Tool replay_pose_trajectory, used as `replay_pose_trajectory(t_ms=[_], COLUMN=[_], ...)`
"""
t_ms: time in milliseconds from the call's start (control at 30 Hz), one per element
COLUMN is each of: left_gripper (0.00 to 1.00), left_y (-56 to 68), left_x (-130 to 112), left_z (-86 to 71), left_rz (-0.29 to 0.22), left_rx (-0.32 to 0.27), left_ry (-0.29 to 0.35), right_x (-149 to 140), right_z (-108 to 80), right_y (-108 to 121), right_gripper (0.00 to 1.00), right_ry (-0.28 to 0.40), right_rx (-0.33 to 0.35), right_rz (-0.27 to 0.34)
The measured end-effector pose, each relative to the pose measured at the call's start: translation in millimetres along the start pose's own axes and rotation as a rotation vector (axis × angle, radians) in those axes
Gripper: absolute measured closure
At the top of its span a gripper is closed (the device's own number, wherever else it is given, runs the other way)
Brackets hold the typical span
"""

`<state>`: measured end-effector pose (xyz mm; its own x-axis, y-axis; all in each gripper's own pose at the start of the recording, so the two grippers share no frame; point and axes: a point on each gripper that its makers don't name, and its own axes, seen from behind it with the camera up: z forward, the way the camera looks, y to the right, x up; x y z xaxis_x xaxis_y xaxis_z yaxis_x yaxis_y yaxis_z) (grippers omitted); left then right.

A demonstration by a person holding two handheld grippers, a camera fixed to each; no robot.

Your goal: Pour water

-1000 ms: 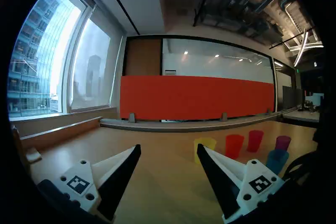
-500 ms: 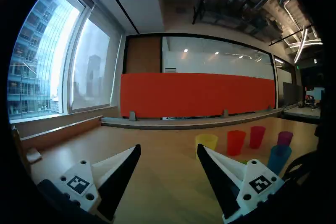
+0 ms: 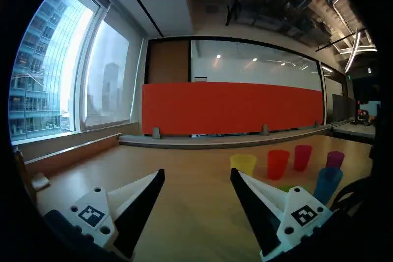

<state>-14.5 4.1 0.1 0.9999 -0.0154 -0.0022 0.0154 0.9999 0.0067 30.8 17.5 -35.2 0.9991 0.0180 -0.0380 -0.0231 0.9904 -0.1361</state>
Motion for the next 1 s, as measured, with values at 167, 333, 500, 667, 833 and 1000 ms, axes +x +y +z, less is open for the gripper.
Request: replay_pose_trajectory(t_ms=[167, 333, 500, 667, 833, 1000], left_gripper=[0.0, 0.0, 0.0, 0.0, 0.0, 0.0], left_y=[0.3, 0.2, 0.0, 0.0, -0.1, -0.3], left_x=[-1, -1, -1, -1, -1, -1], left_z=[0.1, 0.3, 0.3, 0.3, 0.1, -0.1], left_rz=[0.002, 0.002, 0.002, 0.002, 0.002, 0.002], left_rx=[0.0, 0.0, 0.0, 0.0, 0.0, 0.0], left_ry=[-0.002, -0.003, -0.003, -0.003, -0.003, -0.003], right_x=[2, 0, -3, -6, -15, -24], right_z=[-1.1, -0.4, 0.0, 2.6, 6.8, 10.1], right_y=[-2, -2, -2, -5, -11, -18], right_gripper=[0.01, 0.0, 0.01, 0.01, 0.01, 0.01], right_ry=[0.004, 0.001, 0.007, 0.018, 0.016, 0.025], right_rx=[0.005, 0.009, 0.017, 0.03, 0.052, 0.069], right_rz=[0.0, -0.019, -0.031, -0.027, -0.02, -0.011])
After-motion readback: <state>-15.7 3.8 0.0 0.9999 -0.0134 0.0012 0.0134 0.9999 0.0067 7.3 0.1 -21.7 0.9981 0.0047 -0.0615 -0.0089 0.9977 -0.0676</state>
